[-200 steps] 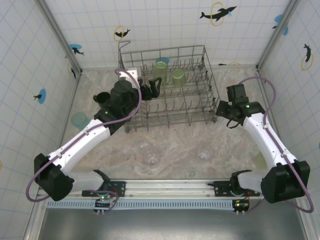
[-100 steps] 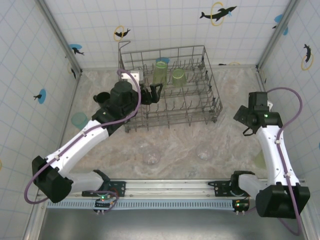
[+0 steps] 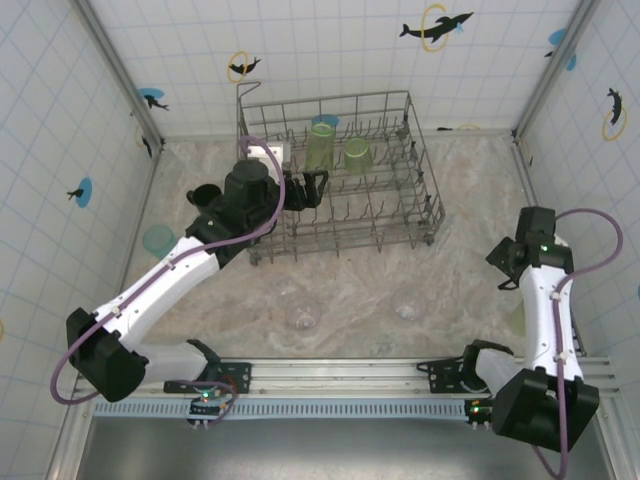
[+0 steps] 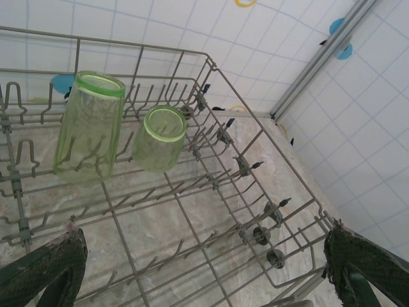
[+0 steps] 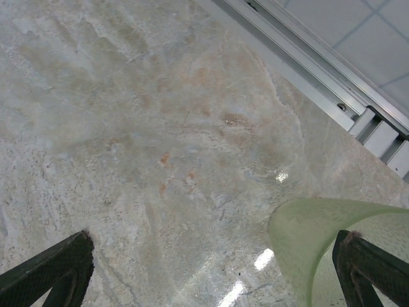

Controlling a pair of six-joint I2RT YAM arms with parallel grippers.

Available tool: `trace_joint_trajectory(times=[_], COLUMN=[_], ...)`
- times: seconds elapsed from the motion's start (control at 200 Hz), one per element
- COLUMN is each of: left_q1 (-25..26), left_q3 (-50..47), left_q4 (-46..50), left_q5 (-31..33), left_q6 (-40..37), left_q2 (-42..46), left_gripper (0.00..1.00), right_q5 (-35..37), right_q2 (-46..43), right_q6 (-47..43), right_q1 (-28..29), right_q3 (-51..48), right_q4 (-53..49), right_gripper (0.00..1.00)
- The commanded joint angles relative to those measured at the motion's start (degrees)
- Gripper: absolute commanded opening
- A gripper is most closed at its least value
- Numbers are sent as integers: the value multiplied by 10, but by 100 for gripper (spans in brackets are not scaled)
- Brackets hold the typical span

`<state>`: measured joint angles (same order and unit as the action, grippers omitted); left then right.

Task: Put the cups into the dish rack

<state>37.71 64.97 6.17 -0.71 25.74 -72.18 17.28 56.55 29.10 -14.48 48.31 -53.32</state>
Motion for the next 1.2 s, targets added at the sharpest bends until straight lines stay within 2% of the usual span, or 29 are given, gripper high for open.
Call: trace_joint_trajectory(times=[0.0,0.08,0.225,0.46,0.656,0.736,0.806,0.851,0.901,1.031,1.061,1.196], left_q1=[0,0,0,0,0,0,0,0,0,0,0,0], left_q3=[10,15,22,16,21,22,23,24,23,18,15,9], left_q4=[8,9,18,16,16,16,20,22,22,23,24,33], left_q5=[-5,-20,-26,-17,-29,-23,-20,-22,-25,-30,-31,-30], left_q6=[8,6,4,3,6,1,1,1,2,11,15,17], left_q2=[-10,-17,-26,-35,-44,-47,-50,-51,-52,-51,-50,-41], left_gripper=[98,98,98,98,98,98,98,98,98,98,98,98], right_q5=[-44,-68,-67,-69,-79,-88,-86,-87,-91,-97,-97,-108], right_q2=[-13,-23,-38,-49,-36,-35,-37,-38,-37,-22,-18,-15], right_q6=[-18,-33,-37,-46,-46,-47,-47,-49,-53,-61,-63,-67], right_q1=[-33,-53,-62,-63,-64,-64,-64,-63,-64,-63,-63,-63], right_q3=[-19,-31,-55,-90,-107,-115,-119,-121,-122,-117,-115,-115], right_q4=[16,24,42,59,63,69,71,75,78,78,77,84], right_gripper=[100,100,99,84,77,66,62,50,31,4,0,0])
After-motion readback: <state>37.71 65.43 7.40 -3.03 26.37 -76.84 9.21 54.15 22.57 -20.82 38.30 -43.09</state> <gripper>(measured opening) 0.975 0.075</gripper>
